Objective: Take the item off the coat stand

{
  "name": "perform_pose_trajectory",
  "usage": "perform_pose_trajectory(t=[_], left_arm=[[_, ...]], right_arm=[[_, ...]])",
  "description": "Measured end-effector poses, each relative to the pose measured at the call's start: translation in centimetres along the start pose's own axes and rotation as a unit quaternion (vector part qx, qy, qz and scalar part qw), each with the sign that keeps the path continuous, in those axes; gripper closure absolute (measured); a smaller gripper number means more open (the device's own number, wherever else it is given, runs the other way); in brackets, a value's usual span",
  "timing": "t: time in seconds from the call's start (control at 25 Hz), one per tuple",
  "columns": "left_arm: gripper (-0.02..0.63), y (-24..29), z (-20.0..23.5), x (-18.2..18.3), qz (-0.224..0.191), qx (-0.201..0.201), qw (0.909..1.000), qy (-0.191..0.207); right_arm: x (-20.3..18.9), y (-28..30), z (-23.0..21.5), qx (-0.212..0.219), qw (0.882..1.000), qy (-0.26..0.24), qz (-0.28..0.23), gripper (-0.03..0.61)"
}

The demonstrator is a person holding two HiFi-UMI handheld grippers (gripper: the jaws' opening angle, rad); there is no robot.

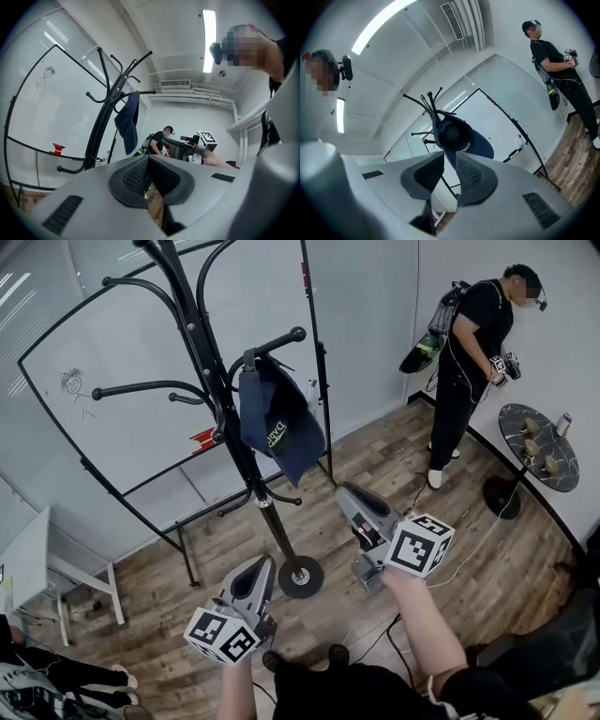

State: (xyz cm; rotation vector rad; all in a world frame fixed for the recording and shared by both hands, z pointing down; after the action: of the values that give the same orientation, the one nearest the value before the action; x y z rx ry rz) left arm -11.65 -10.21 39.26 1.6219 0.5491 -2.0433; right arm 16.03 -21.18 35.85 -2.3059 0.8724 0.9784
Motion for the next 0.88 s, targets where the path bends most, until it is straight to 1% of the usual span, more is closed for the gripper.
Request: perform_pose_trajectory(t=[0.24,0.52,0.6,0.68,0.8,0.88], left_arm=[[0.598,-0.1,0.2,-0.2,0.001,0.000,1.0000,-0.004],[0.598,0.1,-0.1,-0.1,0.002,-0.001,1.0000,-0.004],[0.600,0.1,-0.1,0.0,0.003,0.000,1.0000,-0.003],[0.598,0.1,-0.1,0.0,0.003,-0.001,1.0000,-0.002],[0.600,0.0,-0.1,0.0,0.002,0.000,1.0000,0.000],[0.600,0.1,0.0,0.1,0.002,0.000,1.0000,-0.001]], right_arm=[[-0.3,0.1,0.1,-0.001,1.000,-0.002,0.004,0.491],[-1.0,-0.1,0.8,0.001,1.000,-0.024,0.019,0.491],[-1.2,-0.1,1.2,-0.003,0.999,-0.041,0.025,0.491],[-1.5,-0.2,1.6,-0.007,0.997,-0.070,0.029,0.491],[-2.0,-0.3,2.4,-0.007,0.992,-0.115,0.040,0.491],[-2.4,-0.2,3.0,-0.004,0.989,-0.136,0.050,0.494]])
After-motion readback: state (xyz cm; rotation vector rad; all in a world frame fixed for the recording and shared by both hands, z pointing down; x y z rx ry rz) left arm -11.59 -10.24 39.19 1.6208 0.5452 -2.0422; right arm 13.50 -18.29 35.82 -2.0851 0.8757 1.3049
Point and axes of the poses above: the fingertips, and each gripper's own axes: y forward along the fingers, z to its left, x out of its top, the point moved 10 cm from there along -y, backward along the fingers, and after that the axes turned 3 degrees about y, right-handed, at the moved point
